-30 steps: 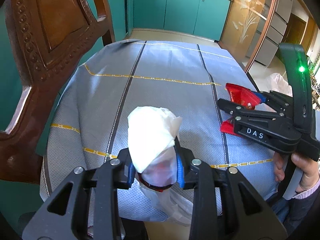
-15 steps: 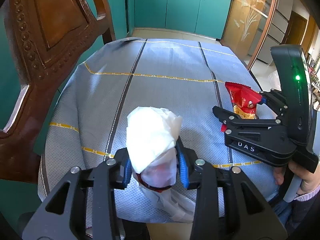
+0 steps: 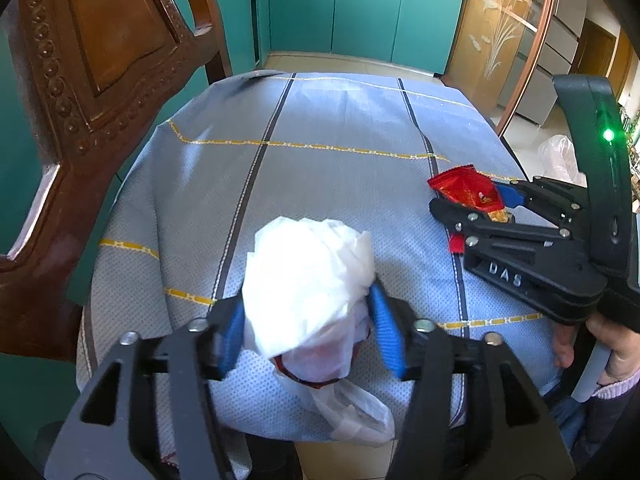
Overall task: Collect trash
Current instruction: 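Hold the snack wrapper in the right gripper and the tissue in the left above the table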
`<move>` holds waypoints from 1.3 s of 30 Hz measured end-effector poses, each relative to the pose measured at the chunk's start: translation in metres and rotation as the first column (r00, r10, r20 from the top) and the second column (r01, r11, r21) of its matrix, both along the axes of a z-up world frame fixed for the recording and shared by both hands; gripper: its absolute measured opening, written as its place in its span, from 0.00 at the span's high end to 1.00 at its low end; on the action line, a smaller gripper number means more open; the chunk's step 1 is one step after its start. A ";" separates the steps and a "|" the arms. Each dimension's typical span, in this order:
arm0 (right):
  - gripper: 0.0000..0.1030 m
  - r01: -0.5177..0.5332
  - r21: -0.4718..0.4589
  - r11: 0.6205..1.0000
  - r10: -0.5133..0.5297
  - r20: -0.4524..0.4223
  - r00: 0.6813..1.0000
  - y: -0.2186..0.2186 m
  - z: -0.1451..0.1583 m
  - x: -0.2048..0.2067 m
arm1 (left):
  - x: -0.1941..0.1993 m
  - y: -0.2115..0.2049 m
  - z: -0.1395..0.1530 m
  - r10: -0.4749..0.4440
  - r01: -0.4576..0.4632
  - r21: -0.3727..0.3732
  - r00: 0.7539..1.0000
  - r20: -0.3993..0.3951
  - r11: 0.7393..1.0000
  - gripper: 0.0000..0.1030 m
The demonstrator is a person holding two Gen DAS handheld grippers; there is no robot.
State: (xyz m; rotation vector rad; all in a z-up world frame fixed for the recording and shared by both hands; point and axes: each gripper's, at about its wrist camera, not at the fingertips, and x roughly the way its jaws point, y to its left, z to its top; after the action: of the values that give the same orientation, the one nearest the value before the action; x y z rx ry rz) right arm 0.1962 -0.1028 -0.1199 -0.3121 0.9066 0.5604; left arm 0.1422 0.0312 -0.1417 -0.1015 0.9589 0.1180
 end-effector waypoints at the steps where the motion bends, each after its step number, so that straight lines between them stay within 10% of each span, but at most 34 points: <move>1: 0.59 0.001 0.006 1.000 -0.001 -0.004 1.000 -0.001 0.001 0.000 | -0.002 0.000 0.001 0.001 -0.001 0.003 1.000 0.004 1.000 0.35; 9: 0.66 0.012 0.033 0.999 -0.011 -0.018 1.000 -0.005 0.002 0.003 | -0.010 0.002 -0.002 -0.004 0.005 0.018 1.000 -0.021 1.000 0.33; 19: 0.66 0.018 0.041 0.999 -0.017 -0.011 1.000 -0.007 0.007 0.004 | -0.010 -0.006 -0.002 -0.049 0.049 0.028 0.999 -0.020 0.998 0.65; 39: 0.66 0.030 0.093 0.995 -0.033 0.032 0.999 -0.015 0.027 0.002 | -0.020 -0.013 0.021 -0.039 0.034 0.066 0.996 0.080 0.997 0.67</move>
State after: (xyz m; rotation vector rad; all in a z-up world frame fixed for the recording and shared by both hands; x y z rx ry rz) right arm 0.1978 -0.1181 -0.0932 -0.2220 0.8490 0.5647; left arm 0.1226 0.0187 -0.1209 -0.0294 0.8751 0.1103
